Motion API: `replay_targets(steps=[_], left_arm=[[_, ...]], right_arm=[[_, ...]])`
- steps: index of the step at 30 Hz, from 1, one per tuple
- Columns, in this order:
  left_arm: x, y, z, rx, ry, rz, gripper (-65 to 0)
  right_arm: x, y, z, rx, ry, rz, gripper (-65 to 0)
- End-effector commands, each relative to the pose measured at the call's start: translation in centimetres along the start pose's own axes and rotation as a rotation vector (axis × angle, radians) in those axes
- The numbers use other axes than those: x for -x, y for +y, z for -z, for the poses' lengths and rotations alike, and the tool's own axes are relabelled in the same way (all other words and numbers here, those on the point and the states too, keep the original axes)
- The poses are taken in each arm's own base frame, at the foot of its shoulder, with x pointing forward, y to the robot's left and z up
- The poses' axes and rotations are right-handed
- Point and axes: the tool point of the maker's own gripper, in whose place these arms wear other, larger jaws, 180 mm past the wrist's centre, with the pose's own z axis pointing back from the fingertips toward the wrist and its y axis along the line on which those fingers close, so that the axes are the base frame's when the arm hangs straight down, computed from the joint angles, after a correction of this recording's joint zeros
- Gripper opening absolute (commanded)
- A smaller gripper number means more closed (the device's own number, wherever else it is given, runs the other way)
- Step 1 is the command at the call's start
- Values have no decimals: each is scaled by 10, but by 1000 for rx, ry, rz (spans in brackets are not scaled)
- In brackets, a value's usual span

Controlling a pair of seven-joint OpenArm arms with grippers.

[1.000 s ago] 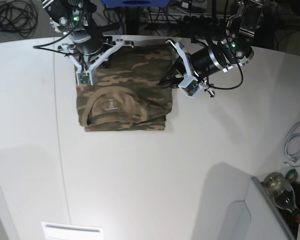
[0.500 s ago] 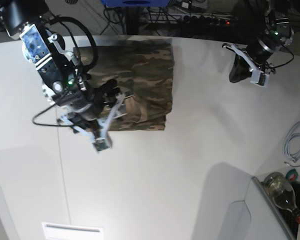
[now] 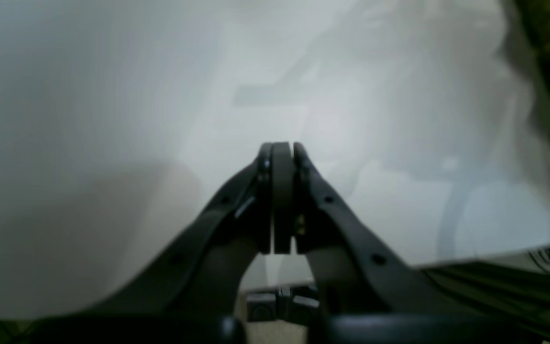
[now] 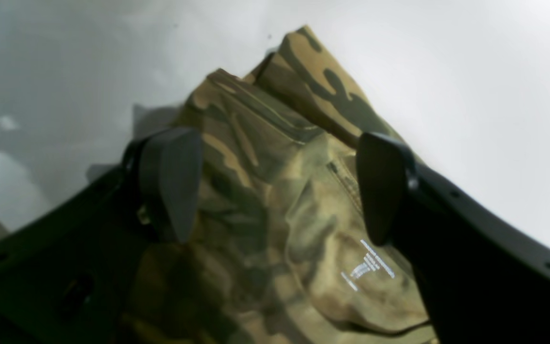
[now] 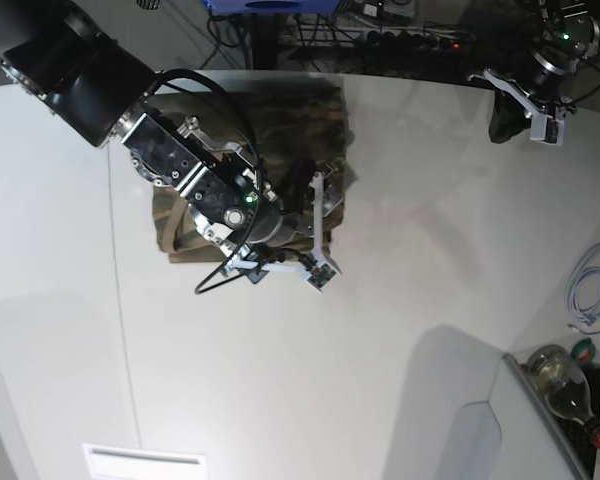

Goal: Layout the t-shirt on the table in an organized manner, then fold the t-shirt properly
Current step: 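Grasp the bundle with the right gripper and drag it to reposition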

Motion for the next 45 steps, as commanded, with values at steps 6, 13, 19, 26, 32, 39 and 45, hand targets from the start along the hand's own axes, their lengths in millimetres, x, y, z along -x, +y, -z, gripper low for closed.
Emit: replay_targets(steps=[6, 13, 19, 26, 32, 39, 45], left_arm=[[-10, 2, -2, 7, -40, 3, -650], [-11, 2, -2, 6, -43, 3, -650], [-13, 2, 0, 6, -48, 3, -650], [-14, 3, 0, 5, -48, 6, -650], [-14, 3, 0, 5, -47, 10, -650], [-14, 3, 0, 5, -46, 11, -650], [-13, 3, 0, 5, -45, 12, -650]], right_arm=[[-8, -10, 15, 24, -30, 0, -177], [-3, -11, 21, 26, -21, 11, -414], [-4, -11, 19, 23, -23, 17, -636], [-17, 0, -8, -4, -85, 70, -636], [-27, -15, -34, 15, -133, 133, -636], [-18, -41, -24, 60, -108, 188, -638], [-2, -50, -2, 78, -89, 209, -638]])
